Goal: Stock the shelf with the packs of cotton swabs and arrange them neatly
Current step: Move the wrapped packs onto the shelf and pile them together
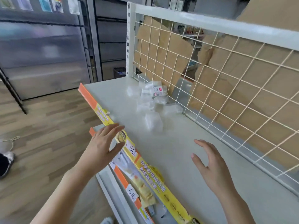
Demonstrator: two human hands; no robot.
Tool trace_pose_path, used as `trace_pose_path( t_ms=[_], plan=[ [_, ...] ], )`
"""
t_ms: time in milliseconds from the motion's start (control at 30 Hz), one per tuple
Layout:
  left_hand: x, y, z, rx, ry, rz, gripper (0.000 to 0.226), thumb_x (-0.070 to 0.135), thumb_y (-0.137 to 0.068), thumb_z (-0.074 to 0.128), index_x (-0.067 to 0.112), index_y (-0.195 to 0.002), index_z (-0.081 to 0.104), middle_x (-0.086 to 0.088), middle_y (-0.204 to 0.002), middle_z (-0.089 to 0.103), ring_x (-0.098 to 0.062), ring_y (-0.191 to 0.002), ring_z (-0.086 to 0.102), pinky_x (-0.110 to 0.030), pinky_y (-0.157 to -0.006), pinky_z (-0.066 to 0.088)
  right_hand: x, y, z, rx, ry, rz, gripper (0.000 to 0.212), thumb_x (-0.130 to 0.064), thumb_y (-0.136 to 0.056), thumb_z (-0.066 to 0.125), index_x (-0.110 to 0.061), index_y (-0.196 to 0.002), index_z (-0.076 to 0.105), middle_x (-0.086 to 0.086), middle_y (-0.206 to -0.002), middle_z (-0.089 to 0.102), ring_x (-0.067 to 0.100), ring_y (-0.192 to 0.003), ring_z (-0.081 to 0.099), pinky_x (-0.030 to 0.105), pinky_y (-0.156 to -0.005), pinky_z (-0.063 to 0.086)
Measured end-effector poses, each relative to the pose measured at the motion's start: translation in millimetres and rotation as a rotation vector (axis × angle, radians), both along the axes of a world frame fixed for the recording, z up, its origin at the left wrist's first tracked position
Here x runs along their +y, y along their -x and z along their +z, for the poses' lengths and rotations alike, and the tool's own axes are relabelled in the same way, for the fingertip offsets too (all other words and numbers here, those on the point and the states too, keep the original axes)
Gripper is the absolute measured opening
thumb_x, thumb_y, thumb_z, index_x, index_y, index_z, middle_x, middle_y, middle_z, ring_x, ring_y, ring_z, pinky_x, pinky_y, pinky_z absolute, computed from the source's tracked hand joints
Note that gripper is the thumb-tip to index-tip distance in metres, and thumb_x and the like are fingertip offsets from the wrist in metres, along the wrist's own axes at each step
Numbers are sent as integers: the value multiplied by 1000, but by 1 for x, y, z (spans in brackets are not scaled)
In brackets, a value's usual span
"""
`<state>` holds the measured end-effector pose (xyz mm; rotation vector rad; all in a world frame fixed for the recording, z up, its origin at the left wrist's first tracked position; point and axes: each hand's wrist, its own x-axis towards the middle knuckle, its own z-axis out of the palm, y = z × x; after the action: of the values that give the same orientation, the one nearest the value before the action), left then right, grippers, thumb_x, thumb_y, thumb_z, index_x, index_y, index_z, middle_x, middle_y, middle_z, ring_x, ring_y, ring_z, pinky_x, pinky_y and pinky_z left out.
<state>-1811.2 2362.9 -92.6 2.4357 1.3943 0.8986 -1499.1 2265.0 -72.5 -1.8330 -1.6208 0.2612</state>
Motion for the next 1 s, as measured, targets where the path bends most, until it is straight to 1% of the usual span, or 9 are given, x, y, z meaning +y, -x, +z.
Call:
trace_pose_path(
  t_ms=[100,233,333,433,533,600,667,900,1000],
  plan=[
    [45,-3,0,-13,33,-51,64,57,-85,37,18,-134,50,2,-138,46,-16,-126,37,-30,-103,30,26,12,-6,-4,8,-42,39,-25,-90,59,-30,-127,51,-12,-134,46,5,-128,39,17,-92,28],
    [106,-6,0,6,78,-123,69,61,-83,34,20,-137,47,-1,-143,42,-23,-130,39,-33,-104,30,68,40,-7,4,30,-59,41,-27,-91,58,-31,-131,47,-13,-136,43,2,-130,36,11,-92,26],
    [147,-17,2,46,99,-199,74,63,-80,30,21,-138,45,0,-145,39,-23,-131,37,-38,-104,32,108,64,-9,-18,70,-53,46,-40,-90,50,-28,-134,45,-9,-138,41,6,-132,34,12,-96,26],
    [185,-36,3,65,115,-302,75,61,-78,30,19,-138,45,-1,-145,41,-24,-132,37,-39,-103,33,152,86,-15,-103,162,-101,60,-42,-89,54,-23,-142,34,0,-144,35,19,-133,31,21,-101,25],
    [212,-60,-1,119,106,-408,65,47,-86,49,18,-143,38,-3,-149,34,-26,-138,28,-40,-109,29,185,105,-26,-172,273,-172,64,-38,-92,54,-22,-146,25,5,-147,28,26,-130,30,30,-104,26],
    [223,-75,-6,188,90,-454,65,30,-90,58,20,-147,27,-1,-154,24,-24,-142,17,-35,-113,18,193,112,-32,-235,308,-222,61,-37,-93,51,-23,-146,24,5,-141,34,27,-124,36,33,-101,31],
    [231,-85,-12,266,55,-471,69,27,-91,57,24,-149,20,2,-156,16,-21,-144,11,-31,-113,12,193,116,-36,-254,305,-258,60,-34,-92,52,-24,-145,26,5,-133,40,27,-118,40,34,-98,35],
    [240,-89,-19,230,55,-486,67,28,-86,62,23,-145,31,0,-137,39,-22,-124,35,-28,-100,26,167,113,-33,-143,312,-386,58,-30,-87,58,-32,-141,35,3,-125,38,23,-118,39,28,-97,34],
    [238,-78,-19,151,60,-528,65,26,-83,67,20,-142,39,-3,-130,46,-26,-117,43,-33,-97,33,139,106,-31,-68,253,-483,62,-32,-87,61,-32,-142,33,-1,-124,38,18,-117,41,27,-91,37]
  ],
)
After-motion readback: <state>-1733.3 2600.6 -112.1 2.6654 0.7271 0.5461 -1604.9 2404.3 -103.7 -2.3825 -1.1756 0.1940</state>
